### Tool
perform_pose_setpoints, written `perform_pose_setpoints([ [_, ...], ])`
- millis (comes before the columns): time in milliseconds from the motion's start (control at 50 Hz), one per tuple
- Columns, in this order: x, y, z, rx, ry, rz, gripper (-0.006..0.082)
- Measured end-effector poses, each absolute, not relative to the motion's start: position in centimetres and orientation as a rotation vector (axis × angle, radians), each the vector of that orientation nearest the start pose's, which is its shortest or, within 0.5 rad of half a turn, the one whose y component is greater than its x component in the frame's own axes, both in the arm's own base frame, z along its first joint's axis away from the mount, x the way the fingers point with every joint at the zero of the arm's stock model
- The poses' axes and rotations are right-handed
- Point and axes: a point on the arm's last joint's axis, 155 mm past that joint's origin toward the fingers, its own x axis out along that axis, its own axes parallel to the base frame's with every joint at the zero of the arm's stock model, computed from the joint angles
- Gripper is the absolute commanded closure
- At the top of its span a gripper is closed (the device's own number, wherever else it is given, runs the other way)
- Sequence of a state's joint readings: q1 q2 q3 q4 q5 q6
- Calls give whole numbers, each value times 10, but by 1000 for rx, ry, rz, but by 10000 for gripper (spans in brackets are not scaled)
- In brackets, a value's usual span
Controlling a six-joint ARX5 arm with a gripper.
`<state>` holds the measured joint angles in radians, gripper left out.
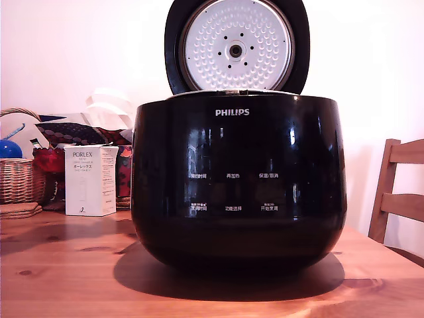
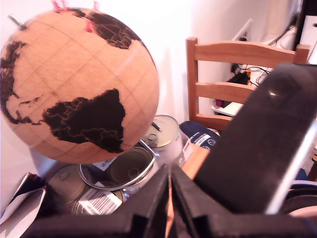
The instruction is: Close the rice cooker by pressing the lid down with medium force
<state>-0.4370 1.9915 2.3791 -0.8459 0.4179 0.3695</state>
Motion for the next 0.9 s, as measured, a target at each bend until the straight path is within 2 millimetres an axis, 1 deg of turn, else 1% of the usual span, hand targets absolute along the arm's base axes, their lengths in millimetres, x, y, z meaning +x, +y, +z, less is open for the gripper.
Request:
perform_pose_setpoints([
  [160, 454, -299, 381, 325, 355, -938, 788],
  [320, 431, -303, 373, 238, 458, -1012, 788],
  [480, 406, -305, 352, 208, 591, -1070, 788],
  [620, 384, -308, 338, 176, 698, -1105, 788],
  [740, 371, -309, 331, 166, 760, -1122, 788],
  [900, 360, -312, 325, 163, 803, -1140, 788],
])
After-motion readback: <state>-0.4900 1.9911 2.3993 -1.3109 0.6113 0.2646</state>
